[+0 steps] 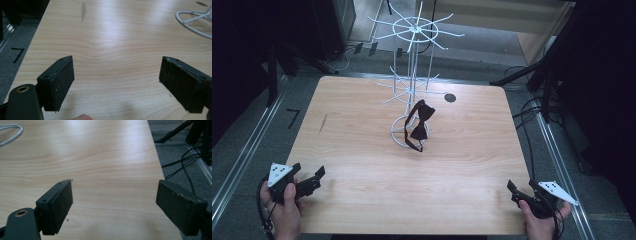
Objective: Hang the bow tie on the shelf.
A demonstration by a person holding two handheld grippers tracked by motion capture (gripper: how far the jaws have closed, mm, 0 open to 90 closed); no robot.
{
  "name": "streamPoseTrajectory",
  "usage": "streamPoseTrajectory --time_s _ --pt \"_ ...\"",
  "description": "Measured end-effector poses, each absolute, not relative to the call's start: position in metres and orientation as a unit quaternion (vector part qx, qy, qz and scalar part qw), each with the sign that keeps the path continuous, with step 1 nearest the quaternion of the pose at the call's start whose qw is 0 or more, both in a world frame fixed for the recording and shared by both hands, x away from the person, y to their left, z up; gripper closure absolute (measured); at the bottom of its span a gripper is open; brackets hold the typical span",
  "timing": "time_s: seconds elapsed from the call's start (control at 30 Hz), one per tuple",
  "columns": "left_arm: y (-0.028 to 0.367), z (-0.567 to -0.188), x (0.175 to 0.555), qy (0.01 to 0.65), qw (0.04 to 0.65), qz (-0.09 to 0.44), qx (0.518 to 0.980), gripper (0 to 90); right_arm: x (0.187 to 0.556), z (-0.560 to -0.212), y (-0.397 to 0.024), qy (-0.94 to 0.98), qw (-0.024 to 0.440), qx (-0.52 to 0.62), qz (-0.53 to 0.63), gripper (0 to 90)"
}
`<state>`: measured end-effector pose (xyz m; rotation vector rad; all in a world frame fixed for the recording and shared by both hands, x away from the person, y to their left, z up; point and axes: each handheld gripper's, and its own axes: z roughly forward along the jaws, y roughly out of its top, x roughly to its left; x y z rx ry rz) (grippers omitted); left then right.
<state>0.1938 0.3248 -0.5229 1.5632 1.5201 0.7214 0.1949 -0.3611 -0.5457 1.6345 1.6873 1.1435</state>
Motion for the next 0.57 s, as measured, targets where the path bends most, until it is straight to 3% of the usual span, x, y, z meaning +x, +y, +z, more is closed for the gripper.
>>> streamPoseTrajectory --time_s 0.57 --pt "0.3247 -0.5229 0.1937 0.602 0.408 0.287 0.623 13.5 0.1866 -0.5511 -0.3667 0.628 0.283 0.61 0.392 14.2"
